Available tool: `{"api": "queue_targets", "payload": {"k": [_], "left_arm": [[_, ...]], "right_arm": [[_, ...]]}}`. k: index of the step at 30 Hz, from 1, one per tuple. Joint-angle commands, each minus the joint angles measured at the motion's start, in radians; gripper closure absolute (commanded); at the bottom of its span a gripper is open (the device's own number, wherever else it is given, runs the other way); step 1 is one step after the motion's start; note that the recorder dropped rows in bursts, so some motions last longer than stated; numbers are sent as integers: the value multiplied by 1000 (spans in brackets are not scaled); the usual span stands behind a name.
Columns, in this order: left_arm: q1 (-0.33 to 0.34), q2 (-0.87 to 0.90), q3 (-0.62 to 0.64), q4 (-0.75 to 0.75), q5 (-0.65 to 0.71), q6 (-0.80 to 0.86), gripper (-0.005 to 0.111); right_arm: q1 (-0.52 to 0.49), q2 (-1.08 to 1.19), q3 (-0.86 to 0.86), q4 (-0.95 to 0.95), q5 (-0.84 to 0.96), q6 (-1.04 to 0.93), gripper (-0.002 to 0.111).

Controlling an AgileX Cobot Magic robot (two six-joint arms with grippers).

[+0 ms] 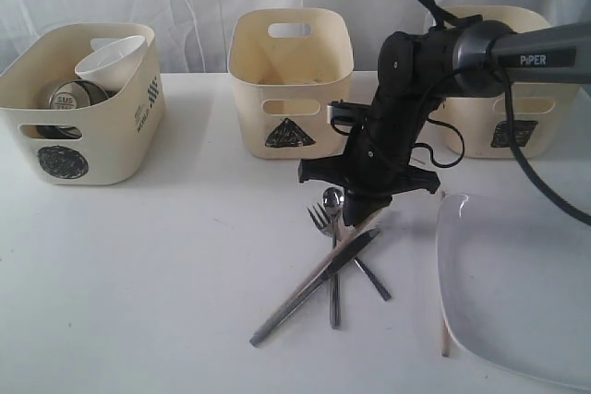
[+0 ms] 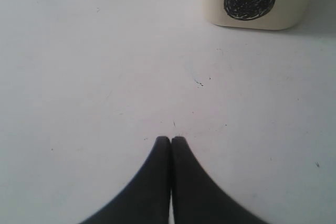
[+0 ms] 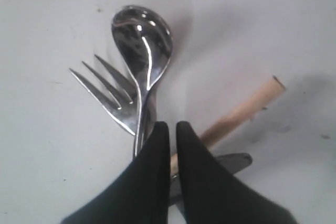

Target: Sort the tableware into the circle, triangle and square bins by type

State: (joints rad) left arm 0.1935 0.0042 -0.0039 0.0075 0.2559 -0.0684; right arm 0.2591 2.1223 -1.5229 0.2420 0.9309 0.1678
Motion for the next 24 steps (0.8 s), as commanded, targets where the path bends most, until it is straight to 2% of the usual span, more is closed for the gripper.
{"api": "queue_targets", "payload": {"k": [1, 5, 10, 12, 17, 24], "left_arm": [[-7, -4, 4, 1, 0, -1, 107], [-7, -4, 4, 1, 0, -1, 107], [-7, -4, 4, 1, 0, -1, 107], [-7, -4, 4, 1, 0, -1, 107], [-7, -4, 4, 1, 0, -1, 107], [-7, -4, 4, 1, 0, -1, 107]], "right_arm": [[-1, -1, -2, 50, -6, -18, 88], [-1, -3, -2, 144, 8, -149, 83], [4, -18, -2, 322, 88, -523, 83], [16, -27, -2, 338, 128, -671, 79], [102, -31, -4, 278, 262, -986, 58], [237, -31, -4, 76, 211, -1222, 56]]}}
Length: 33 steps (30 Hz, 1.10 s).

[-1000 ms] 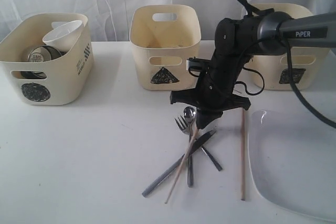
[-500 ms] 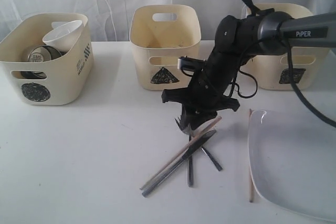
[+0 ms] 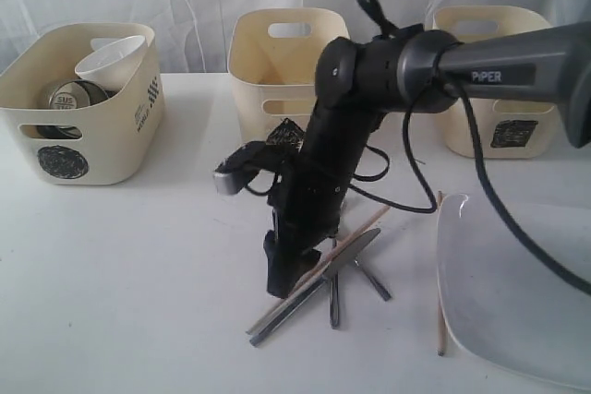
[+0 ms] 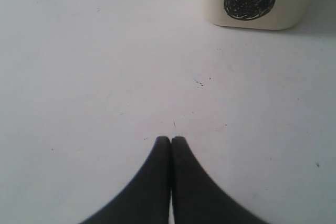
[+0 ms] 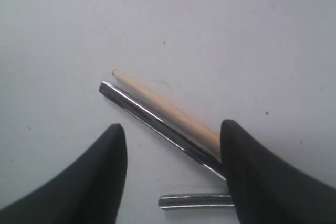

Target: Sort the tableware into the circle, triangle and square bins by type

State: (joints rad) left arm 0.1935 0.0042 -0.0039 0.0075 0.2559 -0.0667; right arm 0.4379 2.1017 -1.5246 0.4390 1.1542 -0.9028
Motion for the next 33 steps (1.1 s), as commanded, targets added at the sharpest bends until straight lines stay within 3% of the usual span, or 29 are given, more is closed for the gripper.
{"api": "queue_targets", "payload": {"k": [1, 6, 27, 30, 33], "left_arm": [[-7, -4, 4, 1, 0, -3, 107], [-7, -4, 4, 1, 0, -3, 107], [-7, -4, 4, 1, 0, -3, 107], [-7, -4, 4, 1, 0, -3, 107], [-7, -4, 4, 1, 0, -3, 107]], "right_arm": [[73, -10, -2, -157, -14, -169, 56], [112, -10, -2, -277, -62, -178, 56], [116, 4, 97, -349, -161, -226, 57], [116, 14, 107, -351, -186, -226, 66], [116, 19, 107, -369, -196, -226, 87]]}}
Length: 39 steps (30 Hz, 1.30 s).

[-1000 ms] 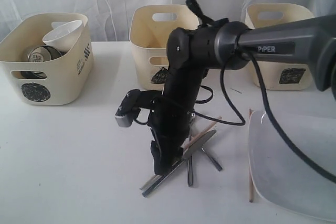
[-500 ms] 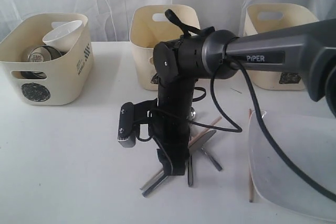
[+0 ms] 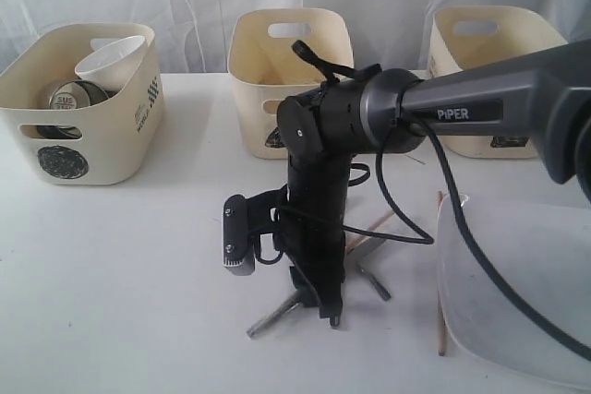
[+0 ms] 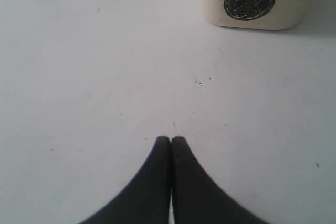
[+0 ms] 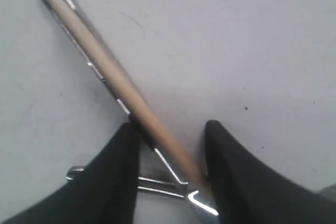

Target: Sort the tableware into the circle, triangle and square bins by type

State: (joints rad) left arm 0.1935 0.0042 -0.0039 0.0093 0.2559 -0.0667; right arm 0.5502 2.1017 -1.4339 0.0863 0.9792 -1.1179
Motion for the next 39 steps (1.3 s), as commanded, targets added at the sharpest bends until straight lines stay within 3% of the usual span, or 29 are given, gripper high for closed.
{"api": "queue_targets", "payload": {"k": [1, 3, 15, 30, 39], "left_arm": [[-7, -4, 4, 0, 0, -3, 107], [-7, -4, 4, 0, 0, -3, 107], [-7, -4, 4, 0, 0, -3, 107], [-7, -4, 4, 0, 0, -3, 107], [-7, -4, 4, 0, 0, -3, 107]], "right_arm": [[3, 19, 16, -16, -28, -11, 95], [3, 19, 16, -19, -39, -11, 108], [8, -66, -45, -21, -16, -30, 108], [8, -106, -112, -65, 242, -15, 108], [-11, -100, -314, -142, 242, 30, 108]]}}
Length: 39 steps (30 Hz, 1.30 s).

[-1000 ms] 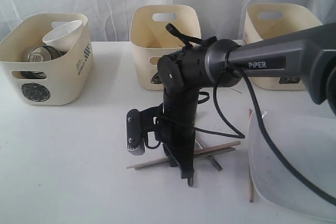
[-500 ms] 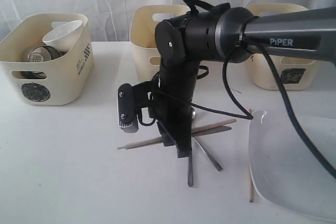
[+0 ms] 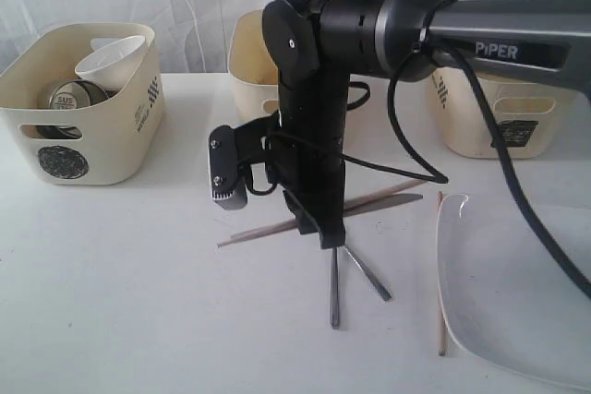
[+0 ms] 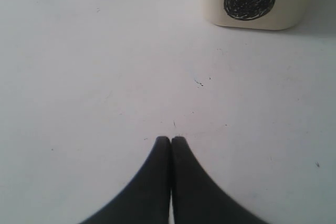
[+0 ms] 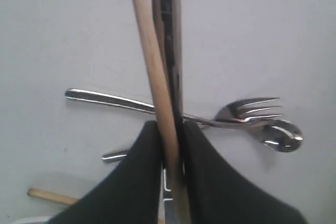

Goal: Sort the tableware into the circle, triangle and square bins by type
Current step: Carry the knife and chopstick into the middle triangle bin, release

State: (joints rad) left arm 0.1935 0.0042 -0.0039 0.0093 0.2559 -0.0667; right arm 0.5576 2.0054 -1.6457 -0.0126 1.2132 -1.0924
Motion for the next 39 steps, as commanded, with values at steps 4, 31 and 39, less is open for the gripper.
{"api": "queue_targets", "payload": {"k": [4, 31, 39], "left_arm": [[-7, -4, 4, 0, 0, -3, 107], [-7, -4, 4, 0, 0, -3, 107], [-7, -4, 4, 0, 0, -3, 107]], "right_arm": [[-68, -4, -214, -43, 8, 22, 108], [-173, 190, -549, -58, -344, -9, 108], [-209, 321, -556, -18, -827, 52, 108]]}}
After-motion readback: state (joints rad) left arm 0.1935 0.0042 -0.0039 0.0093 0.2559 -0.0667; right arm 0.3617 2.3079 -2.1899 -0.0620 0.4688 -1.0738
